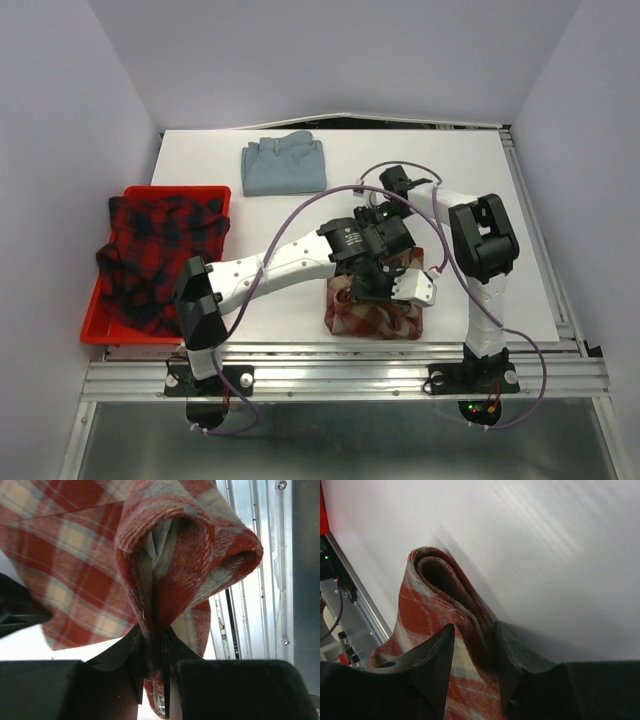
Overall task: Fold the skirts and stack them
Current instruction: Fold the skirt
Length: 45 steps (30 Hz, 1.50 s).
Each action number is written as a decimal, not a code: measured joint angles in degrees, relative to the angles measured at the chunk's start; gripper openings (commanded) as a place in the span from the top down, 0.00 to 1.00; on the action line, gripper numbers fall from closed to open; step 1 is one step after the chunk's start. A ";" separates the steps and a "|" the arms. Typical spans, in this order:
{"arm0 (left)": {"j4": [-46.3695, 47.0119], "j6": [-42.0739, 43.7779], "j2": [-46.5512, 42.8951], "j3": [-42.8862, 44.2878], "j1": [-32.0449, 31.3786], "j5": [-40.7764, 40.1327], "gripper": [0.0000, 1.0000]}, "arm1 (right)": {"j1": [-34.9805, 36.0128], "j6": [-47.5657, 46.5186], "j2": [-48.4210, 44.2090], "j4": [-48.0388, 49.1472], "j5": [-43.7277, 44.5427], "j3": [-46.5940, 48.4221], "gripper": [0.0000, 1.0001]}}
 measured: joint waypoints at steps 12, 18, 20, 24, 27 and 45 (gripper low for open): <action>-2.08 8.94 3.63 4.26 4.96 1.77 0.89 | 7.63 7.21 -0.87 3.04 -4.50 -4.11 0.57; -3.02 13.57 6.32 5.55 8.57 4.52 0.88 | 7.61 9.57 -0.87 4.17 -5.92 -4.15 0.57; -3.15 14.80 7.26 5.84 9.49 5.22 0.86 | 7.61 10.03 -0.87 4.39 -6.32 -4.15 0.56; -3.26 16.59 8.79 6.16 10.91 6.43 0.81 | 7.61 10.45 -0.87 4.66 -6.95 -4.15 0.56; -2.93 17.29 9.75 6.29 11.72 6.99 0.73 | 7.61 10.60 -0.87 4.72 -7.06 -4.15 0.56; 5.64 12.09 5.77 3.56 17.20 -0.90 0.44 | 7.78 9.88 1.16 4.28 -6.32 -1.90 0.50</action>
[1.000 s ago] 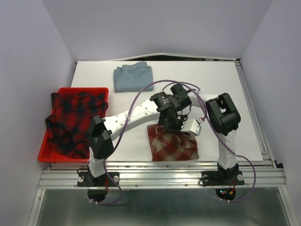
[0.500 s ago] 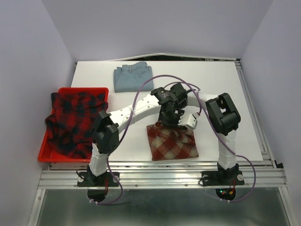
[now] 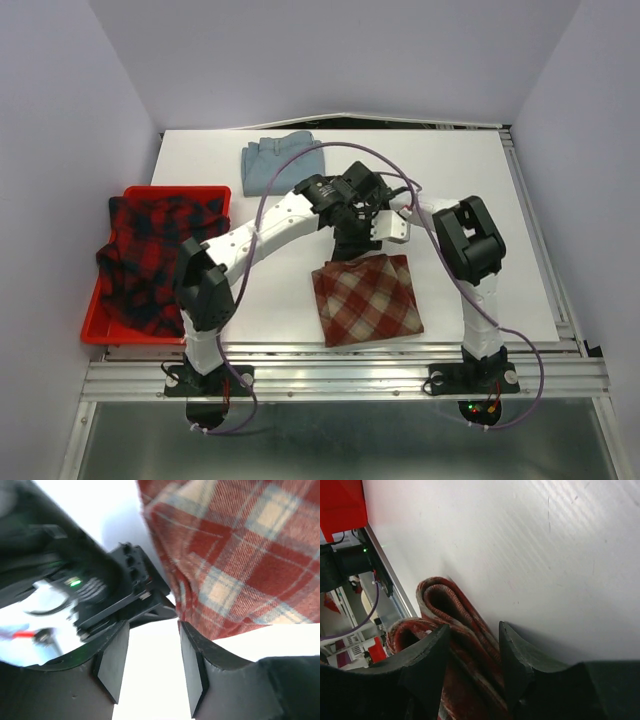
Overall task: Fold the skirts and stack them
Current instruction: Fold the skirt
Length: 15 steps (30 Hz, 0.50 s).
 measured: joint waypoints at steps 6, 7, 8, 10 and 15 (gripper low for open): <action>8.70 -9.68 -13.88 -9.40 0.09 -0.35 0.47 | 0.07 -1.11 1.57 -2.16 2.38 5.53 0.39; 10.25 -11.91 -16.15 -11.56 0.17 0.02 0.48 | -0.02 -1.29 1.57 -2.54 2.80 6.73 0.39; 13.25 -14.75 -18.78 -15.15 0.48 0.94 0.48 | -0.24 -1.64 1.57 -3.89 3.41 8.92 0.39; 17.03 -19.34 -22.97 -21.46 1.20 2.69 0.50 | -1.03 -2.34 1.57 -5.03 4.33 13.27 0.38; 28.20 -33.29 -28.55 -36.02 5.35 9.07 0.53 | -5.64 -5.49 -1.97 -7.41 7.58 19.58 0.38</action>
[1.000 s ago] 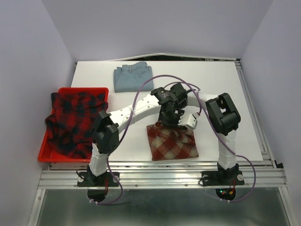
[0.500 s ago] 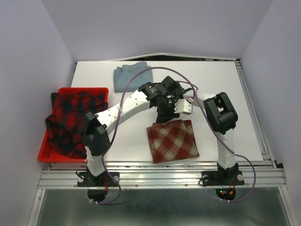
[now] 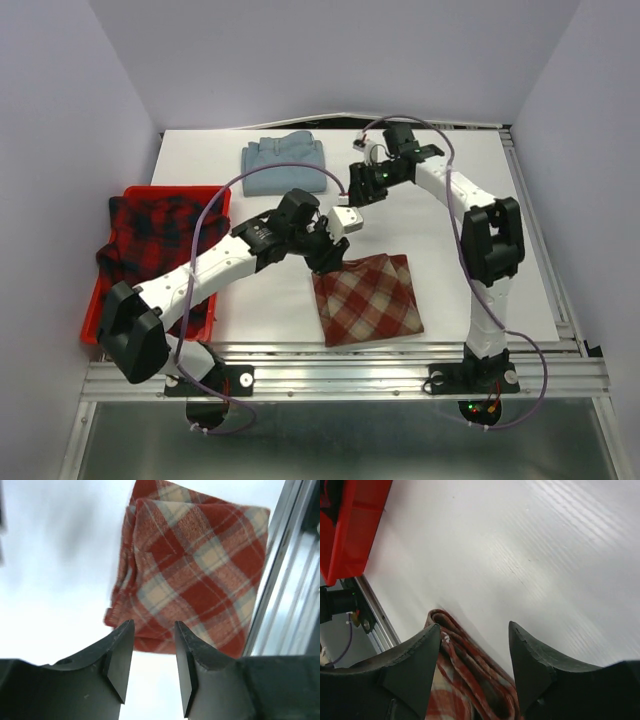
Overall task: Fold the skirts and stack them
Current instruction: Fold the skirt, then neatly place the folded skirt to the corner
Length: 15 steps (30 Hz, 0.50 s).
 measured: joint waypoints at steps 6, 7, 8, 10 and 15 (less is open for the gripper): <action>13.09 -15.56 0.20 -9.84 3.34 7.48 0.56 | -4.22 -3.41 -14.47 -3.78 1.20 -8.28 0.39; 15.52 -18.27 0.59 -10.86 3.69 8.57 0.56 | -4.20 -3.78 -17.09 -3.63 0.37 -11.52 0.39; 18.43 -20.87 1.33 -12.09 4.31 9.73 0.56 | -3.89 -4.17 -20.50 -4.17 -1.14 -15.80 0.39; 22.36 -25.35 3.06 -13.68 5.33 11.26 0.56 | -3.34 -5.18 -24.28 -6.23 -4.35 -22.49 0.39; 27.65 -32.85 13.25 -13.49 8.55 13.00 0.58 | -2.51 -9.68 -22.88 -9.90 -9.40 -33.16 0.41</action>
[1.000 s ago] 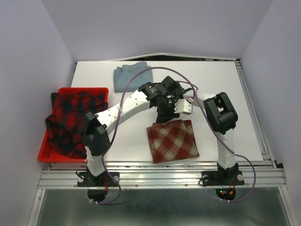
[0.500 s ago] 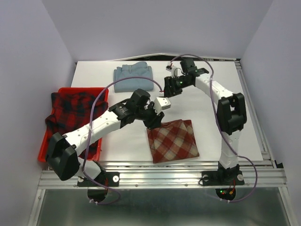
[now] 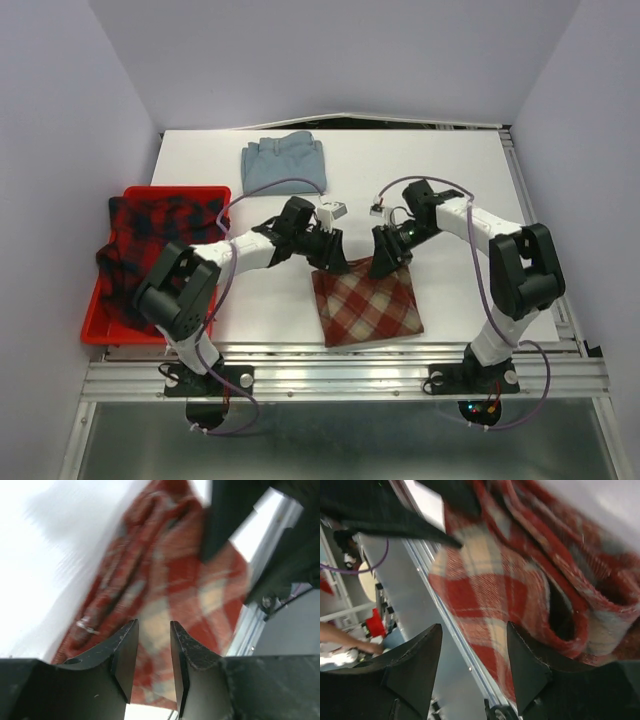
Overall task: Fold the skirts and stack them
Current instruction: Neatly place the folded skirt to the corner
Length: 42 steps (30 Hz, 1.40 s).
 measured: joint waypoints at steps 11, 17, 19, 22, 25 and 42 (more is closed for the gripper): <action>-3.96 -0.20 19.98 16.17 5.46 2.05 0.64 | -2.14 -1.49 12.26 1.53 5.31 0.61 0.42; -9.31 6.62 24.83 28.37 7.72 -3.50 0.49 | -3.74 2.12 17.07 5.88 9.94 10.71 0.40; -10.84 8.81 24.65 30.97 8.00 -5.64 0.43 | -3.74 3.76 18.08 7.15 11.50 14.23 0.36; -11.67 11.74 23.04 32.30 8.26 -9.44 0.09 | -3.74 6.19 17.90 8.76 13.46 19.30 0.20; -15.50 11.63 19.08 32.94 8.98 -14.25 0.04 | -3.74 9.64 15.54 10.71 14.97 20.61 0.13; 1.03 -18.36 -10.95 -16.37 10.51 -6.71 0.01 | -5.75 9.31 -1.11 10.03 30.99 3.52 0.00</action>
